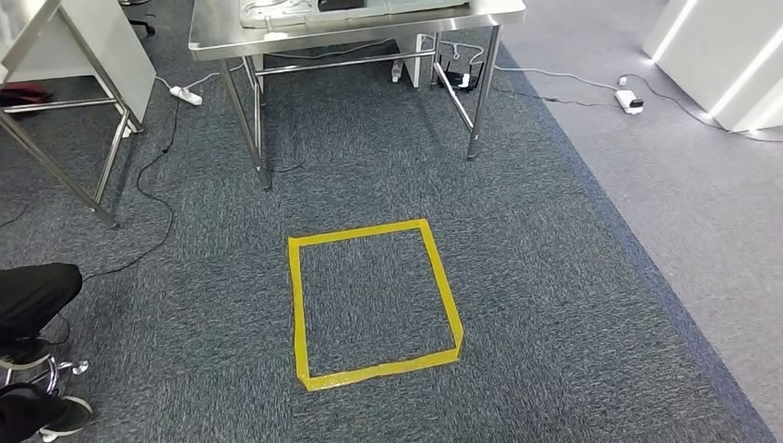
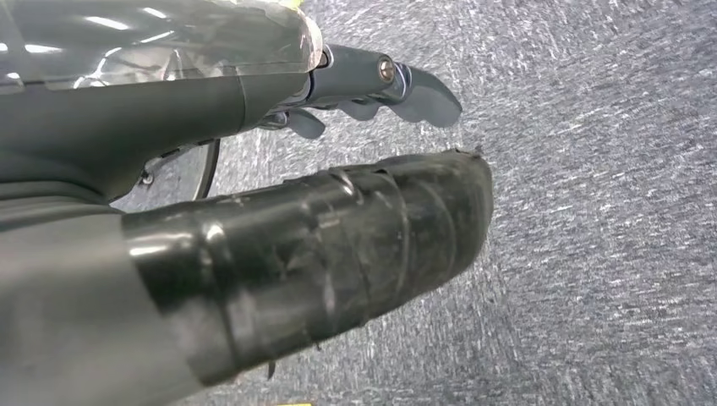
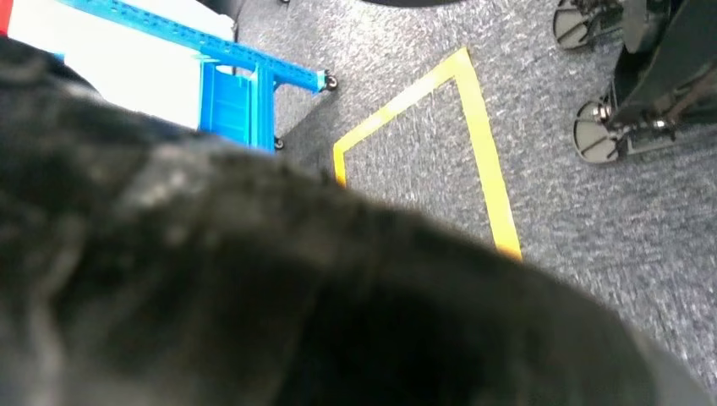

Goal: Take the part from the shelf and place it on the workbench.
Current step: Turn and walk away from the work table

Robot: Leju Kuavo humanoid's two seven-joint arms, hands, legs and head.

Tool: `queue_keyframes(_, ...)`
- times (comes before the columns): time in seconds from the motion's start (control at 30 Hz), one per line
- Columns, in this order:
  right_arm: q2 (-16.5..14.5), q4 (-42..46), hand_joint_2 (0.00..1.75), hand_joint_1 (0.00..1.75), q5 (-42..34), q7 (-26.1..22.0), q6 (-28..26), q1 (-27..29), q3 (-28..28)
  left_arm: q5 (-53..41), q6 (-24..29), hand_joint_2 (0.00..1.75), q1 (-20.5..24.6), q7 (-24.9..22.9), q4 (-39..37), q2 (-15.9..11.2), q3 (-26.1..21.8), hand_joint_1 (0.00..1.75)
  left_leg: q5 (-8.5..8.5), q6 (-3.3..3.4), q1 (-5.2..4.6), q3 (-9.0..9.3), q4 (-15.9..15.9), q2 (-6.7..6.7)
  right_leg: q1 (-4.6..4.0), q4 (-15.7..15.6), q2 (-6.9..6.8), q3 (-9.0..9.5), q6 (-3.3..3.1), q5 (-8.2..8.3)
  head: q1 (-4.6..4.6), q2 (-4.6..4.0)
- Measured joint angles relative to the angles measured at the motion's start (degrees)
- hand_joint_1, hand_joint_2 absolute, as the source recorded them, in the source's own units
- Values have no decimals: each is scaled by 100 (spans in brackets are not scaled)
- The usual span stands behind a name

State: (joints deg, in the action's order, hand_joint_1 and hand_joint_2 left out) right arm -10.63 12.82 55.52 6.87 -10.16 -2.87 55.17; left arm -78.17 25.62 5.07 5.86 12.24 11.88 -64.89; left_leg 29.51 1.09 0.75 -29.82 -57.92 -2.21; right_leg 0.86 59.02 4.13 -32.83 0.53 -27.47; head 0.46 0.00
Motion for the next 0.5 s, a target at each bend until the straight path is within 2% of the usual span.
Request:
queue_keyframes(0.07,-8,-6,0,0,4,2,0,6,-9,-2,1,0,-3,-4,0,3,0,0,-53,92,18,8,53,104,0,132,-106,-69,53,-102,5,0)
queue_keyframes(0.1,-8,-7,0,0,6,3,2,5,-13,-3,1,0,-9,-6,0,4,0,0,-76,132,28,3,76,162,-2,347,-200,-165,70,-249,9,0)
queue_keyframes(0.17,-8,-8,0,0,11,3,9,2,-23,-10,2,0,-24,-10,0,3,0,0,-87,166,8,-20,79,280,-2,1055,-336,-483,98,-641,14,0)
queue_keyframes(0.2,-8,-9,0,0,13,2,13,2,-28,-15,2,0,-30,-13,0,3,0,0,-87,169,-3,-30,76,341,1,1372,-348,-621,108,-766,14,0)
queue_keyframes(0.23,-8,-10,0,0,14,2,15,5,-32,-21,2,0,-33,-14,0,3,0,0,-86,170,-13,-35,74,402,2,1530,-356,-678,113,-788,14,0)
queue_keyframes(0.27,-8,-12,0,0,15,2,15,11,-34,-28,2,0,-32,-15,0,4,0,0,-84,168,-18,-33,72,456,1,1454,-371,-618,109,-695,14,0)
queue_keyframes(0.3,-8,-13,0,0,15,2,15,16,-36,-32,2,0,-30,-16,0,4,0,0,-78,162,-22,-26,68,507,-3,1151,-412,-444,94,-516,14,0)
queue_keyframes(0.33,-8,-14,0,0,15,2,15,17,-36,-36,2,0,-28,-16,0,5,0,0,-69,151,-27,-16,62,553,-14,730,-508,-218,69,-337,14,0)
queue_keyframes(0.4,-8,-14,0,0,15,1,15,2,-39,-38,2,0,-25,-16,0,4,0,0,-43,107,-53,-4,41,633,-62,89,-684,109,6,-130,11,0)
queue_keyframes(0.43,-9,-15,0,0,15,-1,15,-3,-42,-38,2,0,-21,-16,0,4,0,0,-34,85,-65,1,34,668,-83,-27,-725,154,-20,-119,10,0)
queue_keyframes(0.5,-11,-16,0,0,16,-2,15,0,-44,-38,2,0,-10,-16,0,4,1,0,-23,36,-78,20,36,737,-88,-55,-642,143,-64,-103,8,0)
